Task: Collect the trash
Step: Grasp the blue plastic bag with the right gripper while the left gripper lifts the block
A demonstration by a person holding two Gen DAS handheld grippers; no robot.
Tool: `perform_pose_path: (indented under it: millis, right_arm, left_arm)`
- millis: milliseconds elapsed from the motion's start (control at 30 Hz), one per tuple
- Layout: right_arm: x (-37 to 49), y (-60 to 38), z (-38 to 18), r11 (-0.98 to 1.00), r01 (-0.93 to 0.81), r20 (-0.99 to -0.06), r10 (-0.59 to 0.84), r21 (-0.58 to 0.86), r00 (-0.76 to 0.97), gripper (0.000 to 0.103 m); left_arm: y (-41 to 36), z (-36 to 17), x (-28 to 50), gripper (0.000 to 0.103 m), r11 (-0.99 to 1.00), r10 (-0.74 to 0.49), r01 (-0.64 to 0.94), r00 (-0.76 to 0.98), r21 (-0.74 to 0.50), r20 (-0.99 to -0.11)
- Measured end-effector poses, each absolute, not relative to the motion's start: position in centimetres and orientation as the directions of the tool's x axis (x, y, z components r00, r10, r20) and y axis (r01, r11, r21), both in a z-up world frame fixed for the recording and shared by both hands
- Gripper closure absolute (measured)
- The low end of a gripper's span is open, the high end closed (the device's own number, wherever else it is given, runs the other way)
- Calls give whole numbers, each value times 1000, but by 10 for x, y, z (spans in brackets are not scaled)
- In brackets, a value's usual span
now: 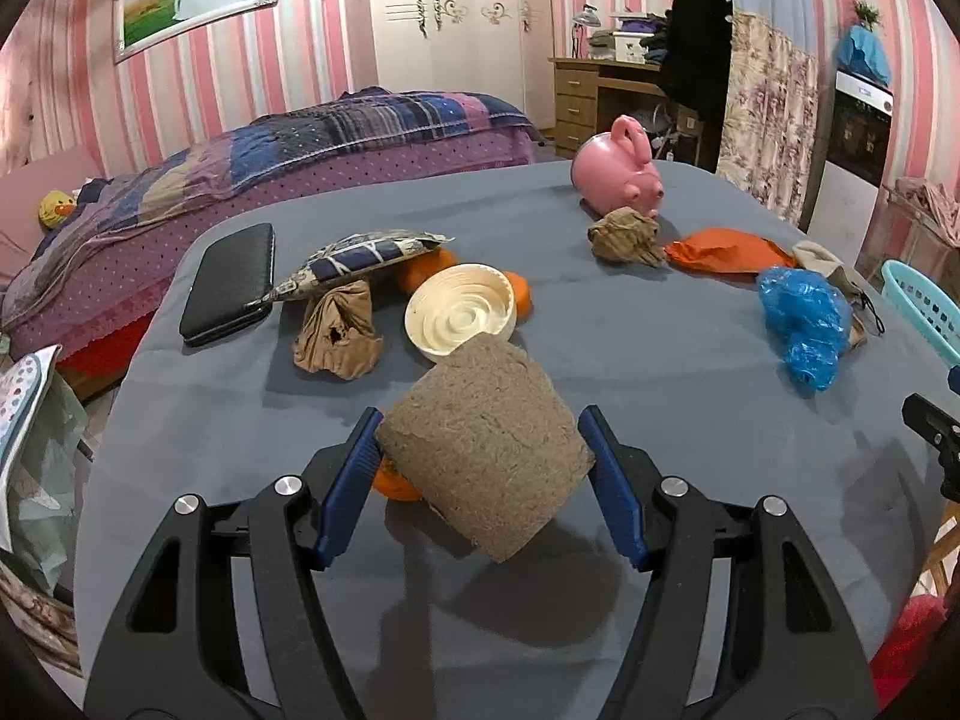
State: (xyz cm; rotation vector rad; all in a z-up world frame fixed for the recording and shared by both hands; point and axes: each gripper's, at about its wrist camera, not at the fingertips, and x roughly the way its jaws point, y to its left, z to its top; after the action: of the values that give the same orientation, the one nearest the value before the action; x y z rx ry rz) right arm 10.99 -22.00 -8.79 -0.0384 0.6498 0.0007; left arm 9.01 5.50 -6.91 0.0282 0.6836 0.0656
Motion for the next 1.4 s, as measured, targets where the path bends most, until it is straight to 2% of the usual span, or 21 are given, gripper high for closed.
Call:
perform_pose_path:
  millis: [533,633,700,867,1133,1400]
  right_arm:
    - [173,-173,-83,985,-174,-638,124,-16,760,6]
    - [184,-174,-84,978,-209,-658,167,15,735,29]
    - [190,-175,-84,969,-243,-669,211,47,712,50]
    - [188,-179,-81,956,-284,-661,256,66,705,74]
    - [174,-217,-51,963,-262,-598,243,57,764,77]
    - [170,-282,-22,986,-167,-561,147,16,814,77]
  left_arm:
    - [61,-69,87,38,998,46,-56,786,3,-616]
    - [60,-67,88,38,998,53,-60,779,10,-625]
    - [61,-66,88,38,998,57,-63,777,12,-627]
    - [59,-55,94,38,997,72,-73,779,24,-623]
    - [33,-26,113,38,998,60,-46,818,39,-573]
    - [-19,3,144,38,999,1,19,854,33,-520]
